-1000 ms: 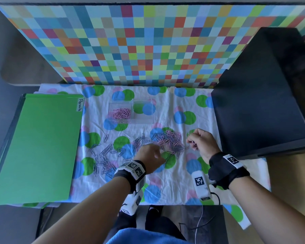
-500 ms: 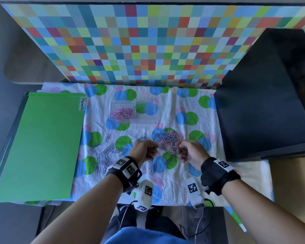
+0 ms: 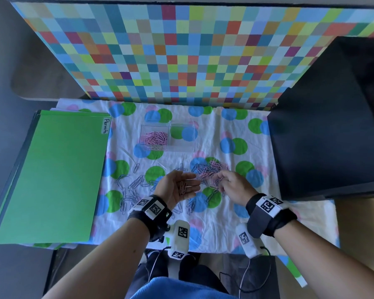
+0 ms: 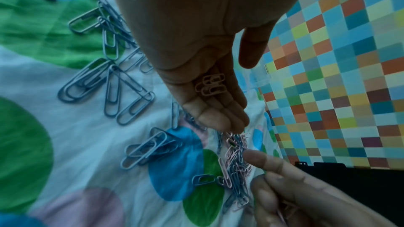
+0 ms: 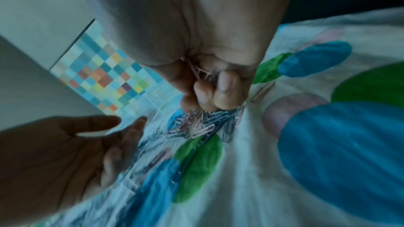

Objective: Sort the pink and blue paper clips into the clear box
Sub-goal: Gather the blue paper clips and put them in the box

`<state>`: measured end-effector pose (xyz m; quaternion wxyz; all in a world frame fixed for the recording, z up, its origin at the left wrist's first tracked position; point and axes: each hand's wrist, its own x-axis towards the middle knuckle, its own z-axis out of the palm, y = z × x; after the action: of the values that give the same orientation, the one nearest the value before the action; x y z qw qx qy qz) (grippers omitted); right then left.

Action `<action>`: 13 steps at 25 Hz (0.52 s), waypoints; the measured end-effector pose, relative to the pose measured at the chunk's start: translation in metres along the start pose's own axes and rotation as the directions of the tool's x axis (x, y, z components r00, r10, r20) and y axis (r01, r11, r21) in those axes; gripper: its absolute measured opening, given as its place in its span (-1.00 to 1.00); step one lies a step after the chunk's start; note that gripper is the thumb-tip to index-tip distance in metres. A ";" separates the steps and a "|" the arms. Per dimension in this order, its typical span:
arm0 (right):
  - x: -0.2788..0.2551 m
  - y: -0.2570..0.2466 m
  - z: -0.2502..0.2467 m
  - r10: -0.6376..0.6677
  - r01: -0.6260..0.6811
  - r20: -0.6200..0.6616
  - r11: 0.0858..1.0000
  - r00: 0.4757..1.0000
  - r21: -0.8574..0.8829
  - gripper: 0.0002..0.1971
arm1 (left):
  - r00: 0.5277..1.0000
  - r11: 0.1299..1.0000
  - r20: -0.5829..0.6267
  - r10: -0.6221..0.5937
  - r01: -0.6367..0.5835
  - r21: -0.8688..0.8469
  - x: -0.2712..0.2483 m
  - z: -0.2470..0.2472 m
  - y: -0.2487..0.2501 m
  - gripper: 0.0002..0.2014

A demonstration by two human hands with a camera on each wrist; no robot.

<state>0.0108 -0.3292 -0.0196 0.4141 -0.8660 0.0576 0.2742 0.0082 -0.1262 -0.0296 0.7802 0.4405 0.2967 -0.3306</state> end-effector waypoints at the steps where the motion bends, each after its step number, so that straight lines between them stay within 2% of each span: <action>1: -0.001 0.000 0.000 -0.029 0.029 -0.005 0.998 1.000 -0.061 -0.76 | 1.000 1.000 -0.030 0.008 -0.008 0.026 0.001 0.000 -0.001 -0.63; 3: -0.003 -0.001 0.003 -0.122 0.113 -0.022 0.964 0.992 -0.242 -0.83 | 0.994 0.996 -0.100 0.034 -0.026 0.083 0.002 -0.001 -0.003 -0.65; 5: -0.003 0.000 0.008 -0.221 0.192 -0.017 0.880 0.975 -0.435 -0.87 | 0.987 0.992 -0.148 0.062 -0.045 0.116 0.003 -0.004 -0.003 -0.64; 8: 0.000 -0.003 0.013 -0.257 0.214 0.014 0.771 0.966 -0.600 -0.85 | 0.983 0.990 -0.165 0.076 -0.055 0.128 0.001 -0.008 -0.001 -0.65; 10: 0.002 -0.004 0.013 -0.253 0.209 0.017 0.758 0.967 -0.618 -0.83 | 0.982 0.991 -0.171 0.077 -0.057 0.122 0.000 -0.010 -0.001 -0.67; 13: 0.000 -0.011 0.011 -0.259 0.212 -0.044 0.866 0.965 -0.453 -0.88 | 0.983 0.993 -0.167 0.075 -0.058 0.101 -0.001 -0.008 -0.005 -0.66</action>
<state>0.0096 -0.3140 -0.0174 0.2320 -0.9511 -0.0913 0.1822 0.0019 -0.1207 -0.0349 0.7406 0.5136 0.3313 -0.2792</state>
